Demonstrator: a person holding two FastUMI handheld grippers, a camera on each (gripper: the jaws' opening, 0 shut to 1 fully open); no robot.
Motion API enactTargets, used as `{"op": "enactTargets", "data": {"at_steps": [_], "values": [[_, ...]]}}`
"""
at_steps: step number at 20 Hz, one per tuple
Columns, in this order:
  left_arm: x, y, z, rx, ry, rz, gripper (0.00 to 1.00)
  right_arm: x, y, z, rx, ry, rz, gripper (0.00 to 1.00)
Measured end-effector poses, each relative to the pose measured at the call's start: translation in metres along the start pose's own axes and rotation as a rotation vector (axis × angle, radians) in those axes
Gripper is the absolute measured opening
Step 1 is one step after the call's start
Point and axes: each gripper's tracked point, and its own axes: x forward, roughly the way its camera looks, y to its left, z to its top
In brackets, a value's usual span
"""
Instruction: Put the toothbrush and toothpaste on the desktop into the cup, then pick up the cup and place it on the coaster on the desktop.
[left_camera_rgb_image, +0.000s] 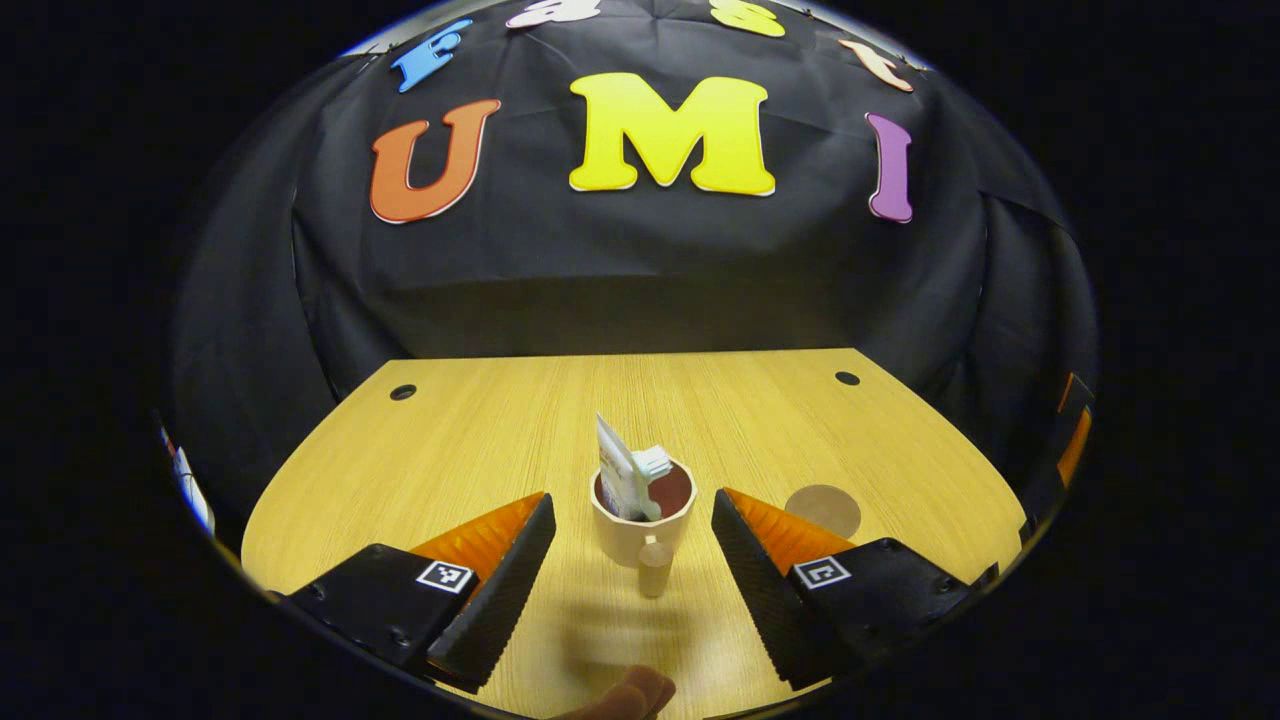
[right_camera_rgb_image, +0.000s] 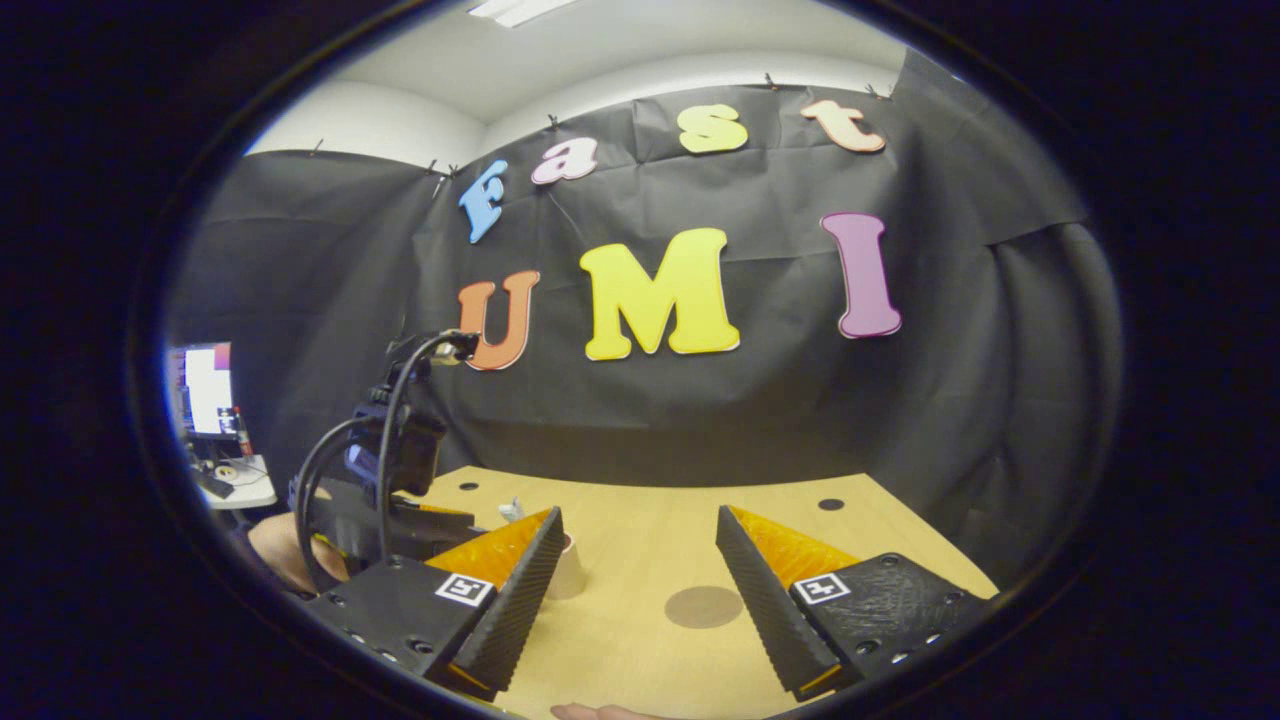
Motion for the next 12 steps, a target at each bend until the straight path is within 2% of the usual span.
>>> {"op": "enactTargets", "data": {"at_steps": [5, 8, 12], "values": [[0.007, -0.003, -0.007, -0.038, 0.215, 0.010, 0.99, -0.024, -0.022, -0.005, 0.014, -0.022, -0.009, 0.93], [0.008, -0.012, -0.019, -0.078, 0.353, -0.024, 0.98, -0.032, -0.029, -0.011, 0.034, -0.021, 0.012, 0.93], [0.016, -0.014, -0.034, -0.066, 0.469, 0.000, 0.97, -0.038, -0.043, -0.014, 0.077, -0.035, 0.025, 0.92]]}}
